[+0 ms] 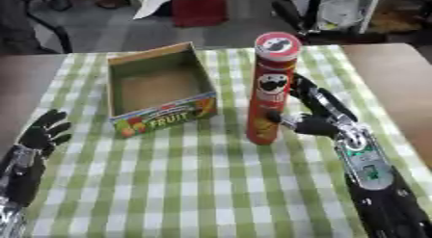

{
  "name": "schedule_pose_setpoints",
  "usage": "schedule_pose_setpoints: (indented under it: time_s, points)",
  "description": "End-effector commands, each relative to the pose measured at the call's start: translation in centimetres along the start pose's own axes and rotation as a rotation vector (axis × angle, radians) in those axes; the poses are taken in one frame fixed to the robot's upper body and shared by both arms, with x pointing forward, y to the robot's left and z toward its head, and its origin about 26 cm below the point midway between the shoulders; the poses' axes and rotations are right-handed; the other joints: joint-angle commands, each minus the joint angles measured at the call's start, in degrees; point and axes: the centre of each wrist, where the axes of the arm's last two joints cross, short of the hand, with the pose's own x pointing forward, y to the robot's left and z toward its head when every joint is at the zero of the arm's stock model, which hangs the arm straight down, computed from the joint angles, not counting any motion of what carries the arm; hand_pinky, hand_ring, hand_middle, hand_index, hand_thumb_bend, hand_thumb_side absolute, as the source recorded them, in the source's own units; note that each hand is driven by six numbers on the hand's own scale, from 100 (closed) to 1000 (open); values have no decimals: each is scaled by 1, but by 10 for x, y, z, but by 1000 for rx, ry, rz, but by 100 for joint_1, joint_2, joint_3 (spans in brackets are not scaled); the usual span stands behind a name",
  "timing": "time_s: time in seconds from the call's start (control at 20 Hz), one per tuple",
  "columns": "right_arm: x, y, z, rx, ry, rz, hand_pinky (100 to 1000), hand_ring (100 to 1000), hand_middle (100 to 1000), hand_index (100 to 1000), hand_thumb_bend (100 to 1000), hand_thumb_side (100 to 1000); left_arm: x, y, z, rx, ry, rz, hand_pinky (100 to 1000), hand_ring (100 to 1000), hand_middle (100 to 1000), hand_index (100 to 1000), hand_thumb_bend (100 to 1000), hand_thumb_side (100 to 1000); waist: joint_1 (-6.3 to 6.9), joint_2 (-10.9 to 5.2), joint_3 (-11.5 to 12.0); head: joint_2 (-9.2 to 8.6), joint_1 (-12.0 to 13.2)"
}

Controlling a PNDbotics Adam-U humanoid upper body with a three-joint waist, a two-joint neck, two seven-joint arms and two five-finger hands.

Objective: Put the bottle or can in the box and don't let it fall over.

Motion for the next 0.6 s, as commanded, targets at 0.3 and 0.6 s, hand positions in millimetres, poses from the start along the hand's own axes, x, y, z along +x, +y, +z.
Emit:
schedule_pose_setpoints:
  time_s: [0.3,0.6]
  points:
    - [4,-3,-12,-25,-16,-18,1000,1000,1000,1000,666,438,5,3,-3,-10,-20,-11,893,897,896,968,600,899,11,-50,13,-11,-28]
    - [3,3,-18,-53,-17,-44,1000,1000,1000,1000,662,431,5,2,-3,-11,-19,-9,893,897,897,969,599,899,21,-47,13,-5,-42]
